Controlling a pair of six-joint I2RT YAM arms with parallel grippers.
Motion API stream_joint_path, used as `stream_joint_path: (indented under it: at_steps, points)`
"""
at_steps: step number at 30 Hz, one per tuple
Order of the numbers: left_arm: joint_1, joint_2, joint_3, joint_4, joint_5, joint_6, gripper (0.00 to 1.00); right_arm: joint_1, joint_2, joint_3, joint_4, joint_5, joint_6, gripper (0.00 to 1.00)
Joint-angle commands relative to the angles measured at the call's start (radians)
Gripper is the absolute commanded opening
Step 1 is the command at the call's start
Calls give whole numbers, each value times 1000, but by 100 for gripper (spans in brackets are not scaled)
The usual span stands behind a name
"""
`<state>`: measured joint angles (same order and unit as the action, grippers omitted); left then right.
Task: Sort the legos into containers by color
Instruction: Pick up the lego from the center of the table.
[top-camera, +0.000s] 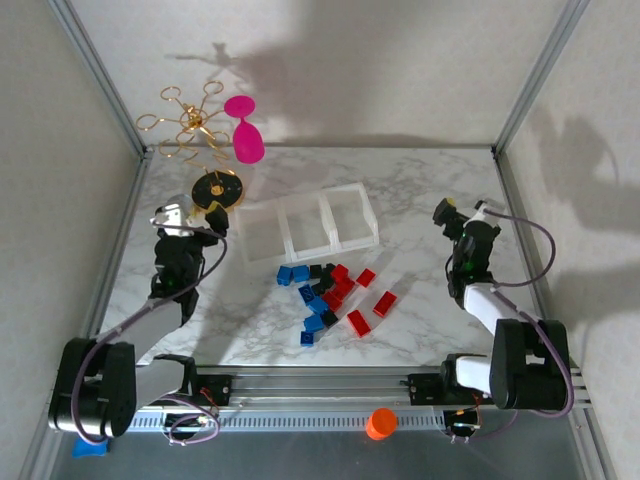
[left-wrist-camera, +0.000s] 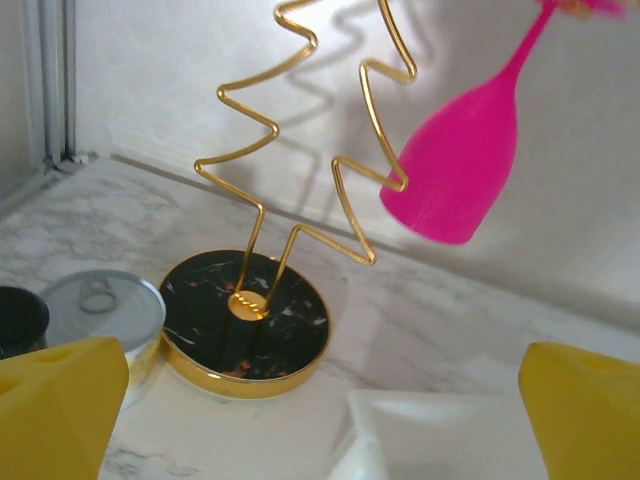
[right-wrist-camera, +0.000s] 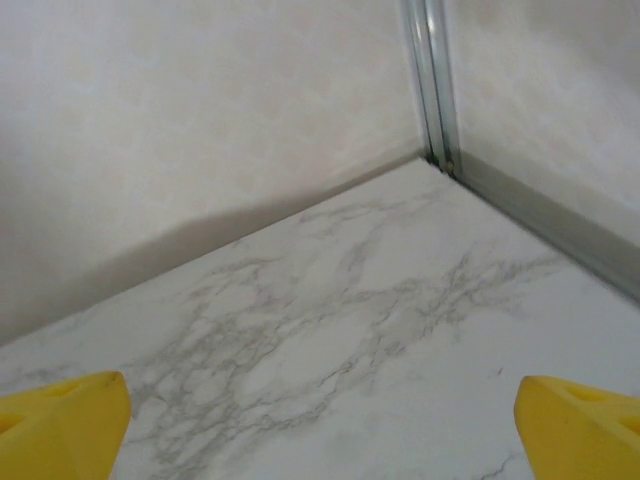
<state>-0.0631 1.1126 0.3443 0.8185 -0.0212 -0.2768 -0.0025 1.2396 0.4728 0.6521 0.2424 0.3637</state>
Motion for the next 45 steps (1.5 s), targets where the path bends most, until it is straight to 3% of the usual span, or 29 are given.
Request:
stream_joint_path:
  at_steps: [1,6,10,15,18,24,28,35,45]
  points:
    - [16,-81,-18,-67,-59,-251,99,-10,-23,62,-219,-18,160,99]
    - [11,-97,42,-244,40,-309,99,18,-41,79,-300,-107,181,99]
    - [-50,-146,69,-397,47,-302,99,102,-17,152,-443,-137,142,99]
    - [-173,-245,115,-616,7,-295,99,213,-27,193,-563,-208,96,99]
    - [-244,-247,161,-787,-19,-310,99,280,-33,203,-628,-283,81,99]
    - [-400,-255,204,-992,-20,-372,99,433,-65,194,-727,-317,64,99]
    - [-506,-220,203,-1044,-19,-384,99,513,-76,178,-743,-349,88,99]
    - [-635,-58,216,-1030,-21,-350,89,643,-59,169,-731,-351,96,99]
    - [-707,261,353,-1037,-167,-270,77,667,-18,198,-722,-312,101,99]
